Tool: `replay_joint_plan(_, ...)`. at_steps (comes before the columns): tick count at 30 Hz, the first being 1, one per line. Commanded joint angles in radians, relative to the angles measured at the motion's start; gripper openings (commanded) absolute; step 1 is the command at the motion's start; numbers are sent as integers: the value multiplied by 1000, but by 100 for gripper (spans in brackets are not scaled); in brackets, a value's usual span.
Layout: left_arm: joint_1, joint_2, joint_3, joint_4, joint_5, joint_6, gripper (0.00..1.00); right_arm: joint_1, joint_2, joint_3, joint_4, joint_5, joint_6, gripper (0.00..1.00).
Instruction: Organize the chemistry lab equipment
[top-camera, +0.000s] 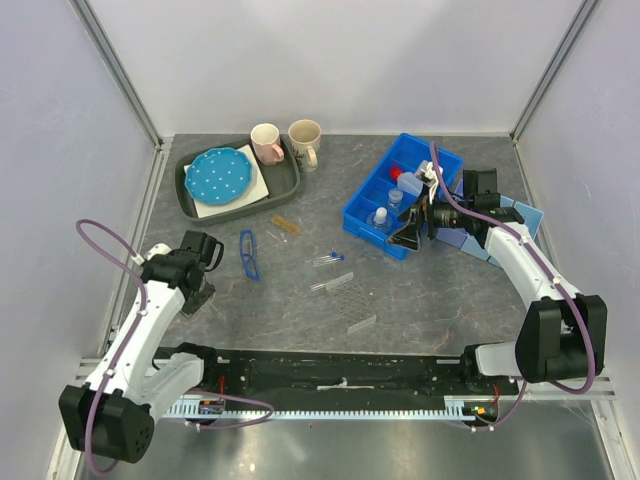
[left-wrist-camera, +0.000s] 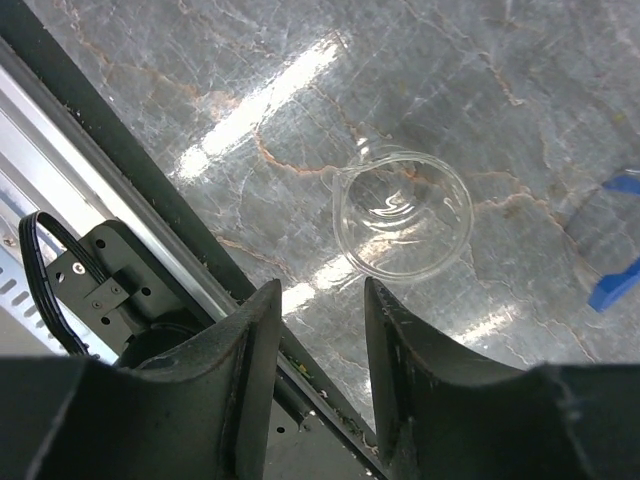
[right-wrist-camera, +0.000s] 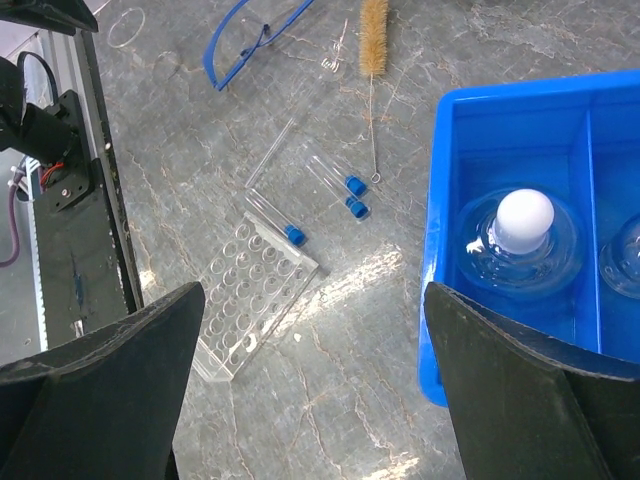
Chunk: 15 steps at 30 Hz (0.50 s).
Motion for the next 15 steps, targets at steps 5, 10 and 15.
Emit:
replay_joint_plan(5,24,39,-61,103,-13,-78,46,-1,-9,20,-6,-36,-46,98)
replay_joint_plan(10,49,74,-99,182,10,-41,47,0,-4,20,-14,-45,-57,98)
replay_joint_plan(15,76,108,-114,229,18,-35,46,0,-6,22,-28,-54,-74,98)
